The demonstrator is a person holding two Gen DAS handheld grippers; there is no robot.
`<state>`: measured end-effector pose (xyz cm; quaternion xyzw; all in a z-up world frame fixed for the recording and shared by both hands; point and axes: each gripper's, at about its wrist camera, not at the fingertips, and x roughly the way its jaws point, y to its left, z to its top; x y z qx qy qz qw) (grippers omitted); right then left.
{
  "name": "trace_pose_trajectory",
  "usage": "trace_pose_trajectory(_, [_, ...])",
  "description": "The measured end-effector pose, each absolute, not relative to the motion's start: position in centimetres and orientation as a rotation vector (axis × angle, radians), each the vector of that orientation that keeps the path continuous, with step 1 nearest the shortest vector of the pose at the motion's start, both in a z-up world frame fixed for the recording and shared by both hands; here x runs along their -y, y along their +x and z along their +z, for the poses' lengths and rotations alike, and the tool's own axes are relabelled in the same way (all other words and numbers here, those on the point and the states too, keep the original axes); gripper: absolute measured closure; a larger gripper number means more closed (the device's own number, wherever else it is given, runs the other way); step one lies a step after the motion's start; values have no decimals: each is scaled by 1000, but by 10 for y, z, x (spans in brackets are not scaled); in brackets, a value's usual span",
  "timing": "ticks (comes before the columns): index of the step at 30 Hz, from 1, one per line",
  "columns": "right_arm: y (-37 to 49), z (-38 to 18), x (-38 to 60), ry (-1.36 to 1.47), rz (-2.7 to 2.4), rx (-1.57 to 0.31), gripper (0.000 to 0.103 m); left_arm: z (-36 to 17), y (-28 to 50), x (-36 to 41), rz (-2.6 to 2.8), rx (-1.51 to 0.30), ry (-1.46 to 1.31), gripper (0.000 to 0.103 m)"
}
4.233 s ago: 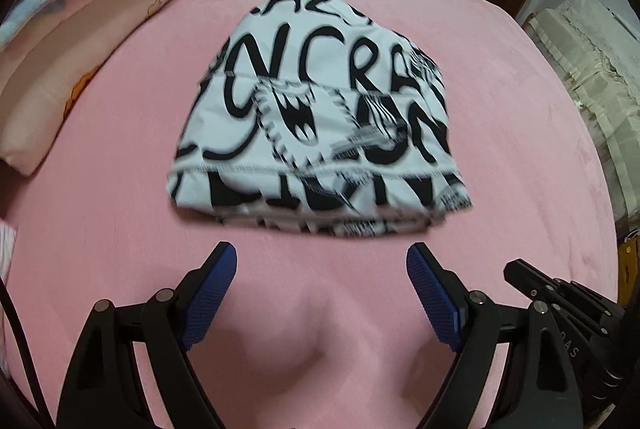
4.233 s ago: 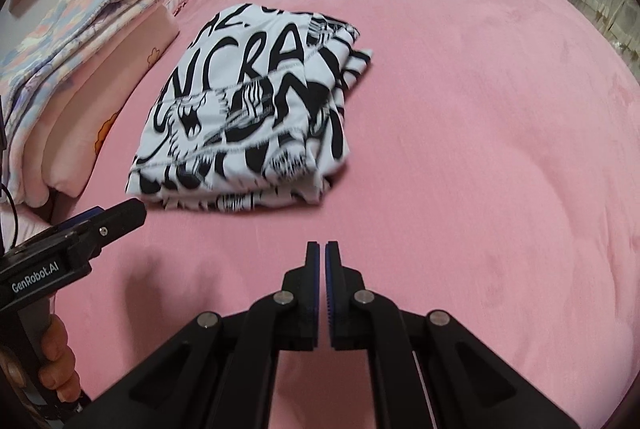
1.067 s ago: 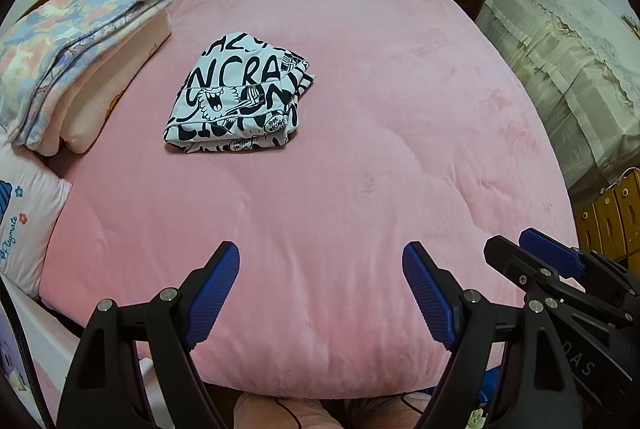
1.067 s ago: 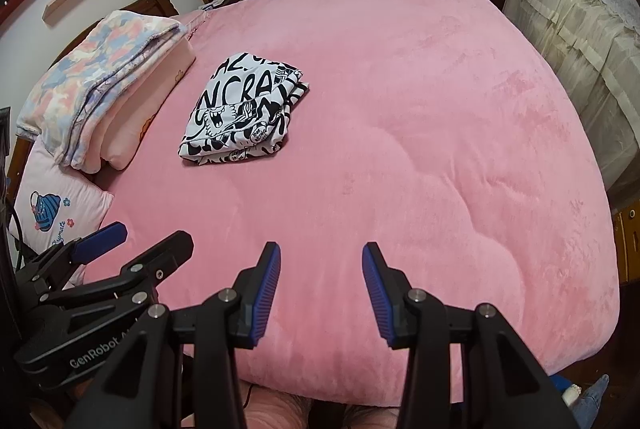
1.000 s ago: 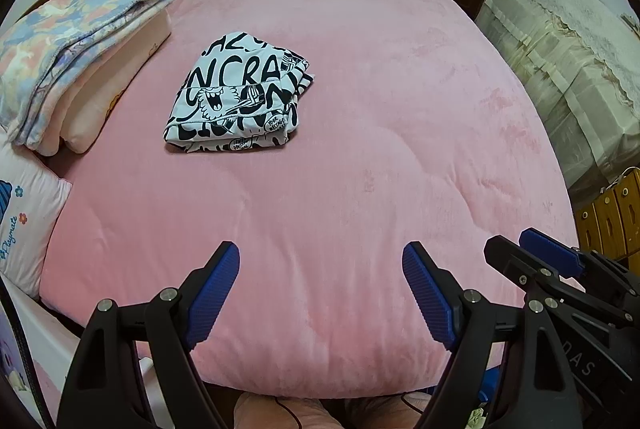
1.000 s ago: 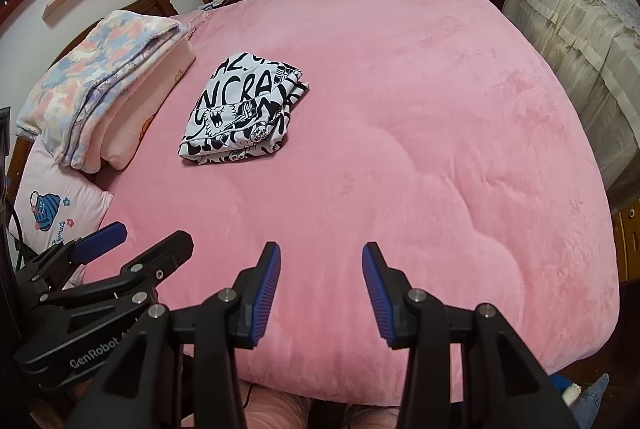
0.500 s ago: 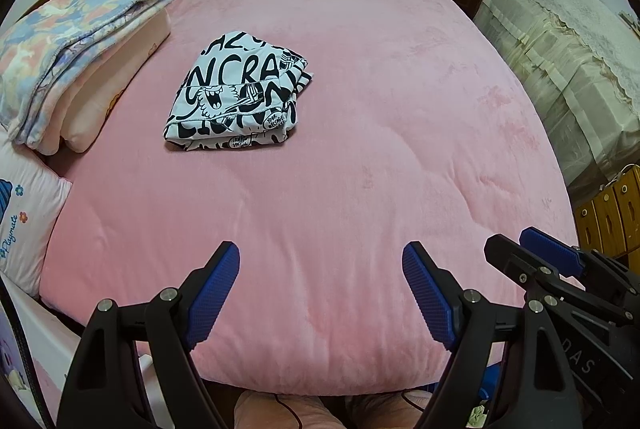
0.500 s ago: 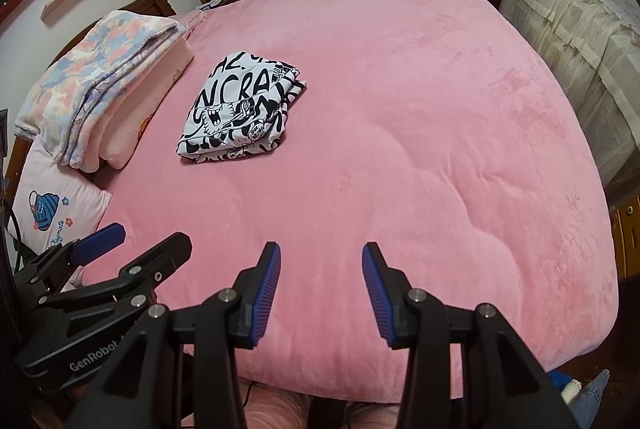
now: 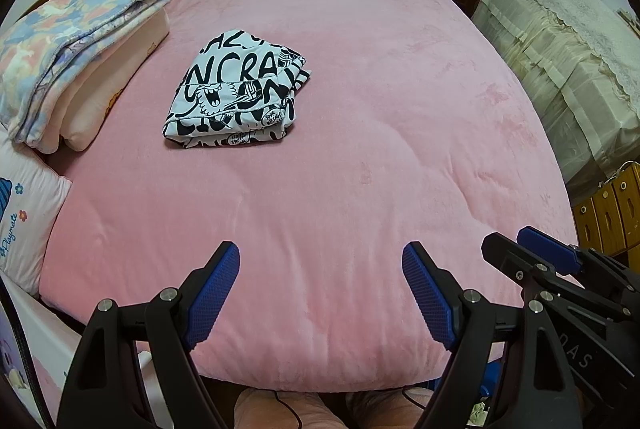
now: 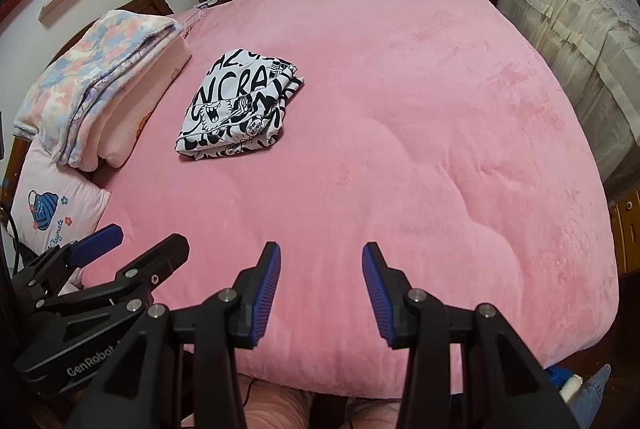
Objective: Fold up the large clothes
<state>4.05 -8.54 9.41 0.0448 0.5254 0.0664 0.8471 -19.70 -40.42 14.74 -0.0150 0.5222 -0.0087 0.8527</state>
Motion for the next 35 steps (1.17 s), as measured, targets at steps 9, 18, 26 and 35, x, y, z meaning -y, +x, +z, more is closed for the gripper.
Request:
trace_pose_trajectory(9, [38, 93, 86, 87, 140, -1106, 60, 148, -197, 405, -19, -1091, -27, 21])
trace_pose_trajectory(18, [38, 93, 85, 82, 138, -1109, 60, 148, -197, 406, -18, -1092, -25, 21])
trace_pose_trajectory(26, [39, 91, 85, 81, 140, -1113, 60, 147, -196, 407, -15, -1099, -27, 21])
trace_pose_trajectory(35, [40, 91, 85, 80, 140, -1114, 60, 147, -195, 407, -14, -1105, -30, 21])
